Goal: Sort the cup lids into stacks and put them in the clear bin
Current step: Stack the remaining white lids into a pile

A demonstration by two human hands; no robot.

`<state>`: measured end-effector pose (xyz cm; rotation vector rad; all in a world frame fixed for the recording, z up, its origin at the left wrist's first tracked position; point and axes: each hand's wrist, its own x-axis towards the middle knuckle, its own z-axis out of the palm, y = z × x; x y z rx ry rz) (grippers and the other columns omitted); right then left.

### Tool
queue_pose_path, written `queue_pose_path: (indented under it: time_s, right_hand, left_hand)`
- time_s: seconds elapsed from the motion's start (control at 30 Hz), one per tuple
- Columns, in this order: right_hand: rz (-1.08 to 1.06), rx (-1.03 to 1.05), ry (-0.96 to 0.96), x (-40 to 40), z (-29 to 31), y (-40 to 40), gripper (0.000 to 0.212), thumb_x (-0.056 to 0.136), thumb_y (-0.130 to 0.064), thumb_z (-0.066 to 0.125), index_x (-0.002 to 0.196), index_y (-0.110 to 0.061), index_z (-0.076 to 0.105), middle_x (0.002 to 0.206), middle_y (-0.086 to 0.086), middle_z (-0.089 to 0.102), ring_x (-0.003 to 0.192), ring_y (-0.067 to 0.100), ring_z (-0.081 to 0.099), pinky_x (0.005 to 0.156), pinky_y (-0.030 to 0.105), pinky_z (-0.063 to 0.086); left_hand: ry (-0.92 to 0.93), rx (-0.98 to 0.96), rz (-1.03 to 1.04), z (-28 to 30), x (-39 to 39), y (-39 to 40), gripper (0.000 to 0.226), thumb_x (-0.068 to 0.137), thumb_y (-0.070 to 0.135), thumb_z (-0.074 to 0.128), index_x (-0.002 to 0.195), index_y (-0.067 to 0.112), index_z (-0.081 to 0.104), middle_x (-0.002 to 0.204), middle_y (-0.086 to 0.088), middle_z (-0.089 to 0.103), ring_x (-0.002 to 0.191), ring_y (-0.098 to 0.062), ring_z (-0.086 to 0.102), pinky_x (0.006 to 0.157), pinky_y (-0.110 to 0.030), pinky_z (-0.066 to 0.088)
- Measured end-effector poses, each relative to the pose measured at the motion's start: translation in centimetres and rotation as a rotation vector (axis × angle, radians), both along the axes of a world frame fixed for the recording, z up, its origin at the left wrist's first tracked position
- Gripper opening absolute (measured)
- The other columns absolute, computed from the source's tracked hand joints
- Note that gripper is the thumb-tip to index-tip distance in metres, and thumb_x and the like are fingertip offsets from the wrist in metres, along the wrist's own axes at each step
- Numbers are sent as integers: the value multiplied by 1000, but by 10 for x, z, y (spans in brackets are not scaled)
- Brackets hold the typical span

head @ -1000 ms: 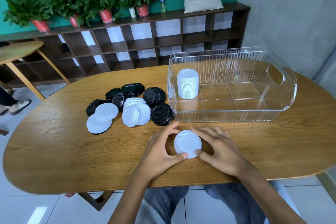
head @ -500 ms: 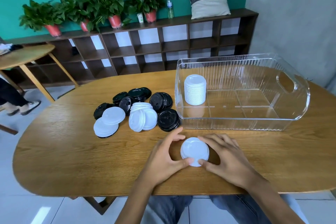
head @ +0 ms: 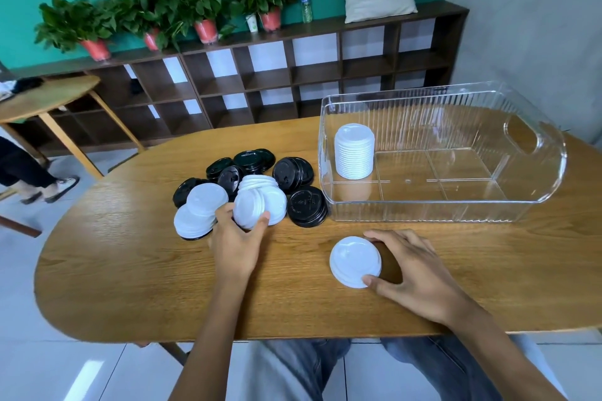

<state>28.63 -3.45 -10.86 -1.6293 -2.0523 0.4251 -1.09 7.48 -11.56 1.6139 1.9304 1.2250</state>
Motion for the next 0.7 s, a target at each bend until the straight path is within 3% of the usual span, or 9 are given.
queue_pose_path:
  time_s: [0.17,0.3,0.43,0.53,0.6,0.7]
  right_hand:
    - [18,1,-4,2,-3,1,66,78,-73,50,137,-45,41,123,-45,37,127,-5,31,103,24,21]
    - [37,8,-22,3,-4,2,68,82,-71,49,144,-44,41,138,-32,41,131,-3,31,105,24,20]
    - [41,5,7,4,-1,1,62,92,-53,61,148,-42,38,139,-28,44,131,1,34,106,27,23]
    - [16,-3,128,5,2,1,51,100,-45,50,149,-41,36,136,-29,49,131,0,37,109,29,24]
    - [6,-9,180,4,2,0,49,100,-52,40,149,-42,36,132,-31,52,130,-3,37,109,28,24]
    - [-1,9,110,2,1,0,57,97,-66,33,148,-42,37,132,-29,53,128,-1,38,109,30,26]
  left_hand:
    - [-238,160,-16,0,-3,-25,66,72,40,92,123,35,50,121,19,61,114,-7,59,99,-33,49]
    - [-257,225,-85,-2,6,-49,72,65,49,93,126,40,55,127,23,59,122,-5,54,104,-31,44]
    - [-181,121,-456,-1,41,-74,81,59,61,89,130,49,53,134,22,56,128,-7,54,104,-30,44]
    - [8,46,-611,-2,65,-80,83,62,72,84,135,51,48,135,29,51,131,-3,50,108,-38,44]
    - [107,16,-619,-2,71,-78,87,62,81,77,137,51,46,136,34,48,131,0,48,109,-42,43]
    - [165,7,-609,-1,76,-75,86,62,81,75,136,48,49,134,31,52,127,1,50,108,-41,43]
